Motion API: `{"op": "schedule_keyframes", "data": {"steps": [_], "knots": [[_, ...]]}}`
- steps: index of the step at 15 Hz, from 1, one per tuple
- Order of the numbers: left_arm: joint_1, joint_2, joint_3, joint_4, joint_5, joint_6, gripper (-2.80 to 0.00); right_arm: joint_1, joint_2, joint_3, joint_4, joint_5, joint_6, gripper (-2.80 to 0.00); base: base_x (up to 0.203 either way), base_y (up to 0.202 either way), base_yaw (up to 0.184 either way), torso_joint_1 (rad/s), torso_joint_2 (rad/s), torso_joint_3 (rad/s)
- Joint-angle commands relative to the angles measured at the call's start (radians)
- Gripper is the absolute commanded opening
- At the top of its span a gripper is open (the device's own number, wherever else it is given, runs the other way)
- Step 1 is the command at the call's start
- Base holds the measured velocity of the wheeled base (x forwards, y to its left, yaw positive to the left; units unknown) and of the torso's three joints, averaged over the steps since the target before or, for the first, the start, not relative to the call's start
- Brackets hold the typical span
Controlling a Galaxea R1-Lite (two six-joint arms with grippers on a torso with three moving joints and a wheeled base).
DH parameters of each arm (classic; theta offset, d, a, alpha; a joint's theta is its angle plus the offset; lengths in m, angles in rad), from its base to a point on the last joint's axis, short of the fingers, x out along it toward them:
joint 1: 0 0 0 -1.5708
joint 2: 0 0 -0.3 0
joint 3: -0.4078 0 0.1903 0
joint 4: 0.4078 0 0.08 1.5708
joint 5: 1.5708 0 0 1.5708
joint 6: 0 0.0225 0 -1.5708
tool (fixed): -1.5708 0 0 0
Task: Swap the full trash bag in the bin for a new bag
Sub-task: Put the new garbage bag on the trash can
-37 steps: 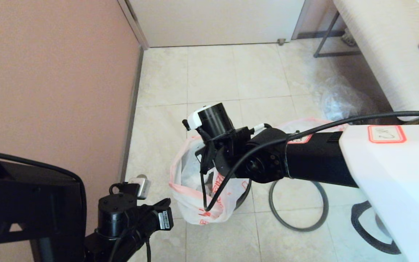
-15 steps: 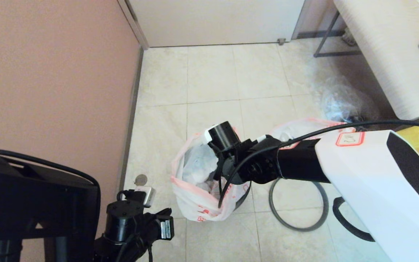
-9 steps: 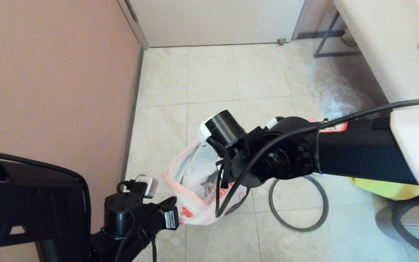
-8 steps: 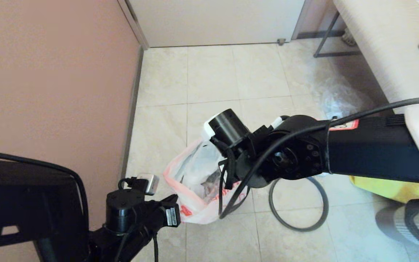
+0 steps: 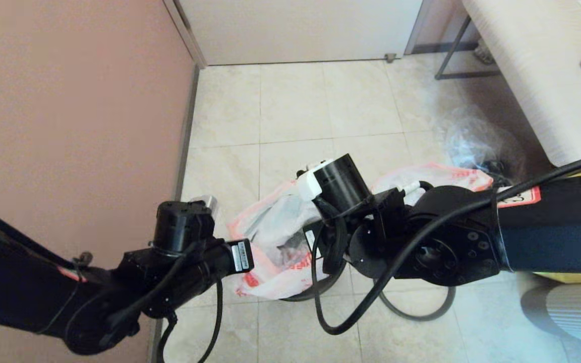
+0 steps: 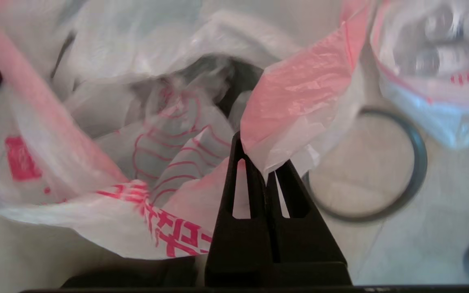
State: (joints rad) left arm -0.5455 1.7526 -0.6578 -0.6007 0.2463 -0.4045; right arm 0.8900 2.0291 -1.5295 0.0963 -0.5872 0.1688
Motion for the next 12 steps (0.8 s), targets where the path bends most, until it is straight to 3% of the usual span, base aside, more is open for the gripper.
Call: {"op": "schedule_keyframes", "data": {"steps": [1,4,7,9,12], "knots": [[-0.006,-0.058,-0.101,0.195,-0.003,-0.022,-2.80,-0.002,0.012,0.049,-0.096,-0.003,-0.029,-2.80,0.000,0.000,0.000,0.000,0.00,0.000],[-0.055,-0.018,-0.196,0.444,-0.054,-0.080,-2.80,-0.024,0.028,0.057,-0.149,-0.005,-0.038,-2.80,0.000,0.000,0.000,0.000,0.00,0.000],[-0.056,0.029,-0.165,0.459,-0.145,-0.127,-2.80,-0.044,0.066,0.087,-0.273,-0.006,-0.071,-2.80,0.000,0.000,0.000,0.000,0.00,0.000],[-0.040,0.071,-0.165,0.450,-0.151,-0.146,-2.80,-0.047,0.081,0.109,-0.348,-0.006,-0.114,-2.80,0.000,0.000,0.000,0.000,0.00,0.000],[-0.024,0.066,-0.187,0.413,-0.140,-0.191,-2.80,-0.046,0.068,0.111,-0.352,-0.003,-0.132,-2.80,0.000,0.000,0.000,0.000,0.00,0.000]]}}
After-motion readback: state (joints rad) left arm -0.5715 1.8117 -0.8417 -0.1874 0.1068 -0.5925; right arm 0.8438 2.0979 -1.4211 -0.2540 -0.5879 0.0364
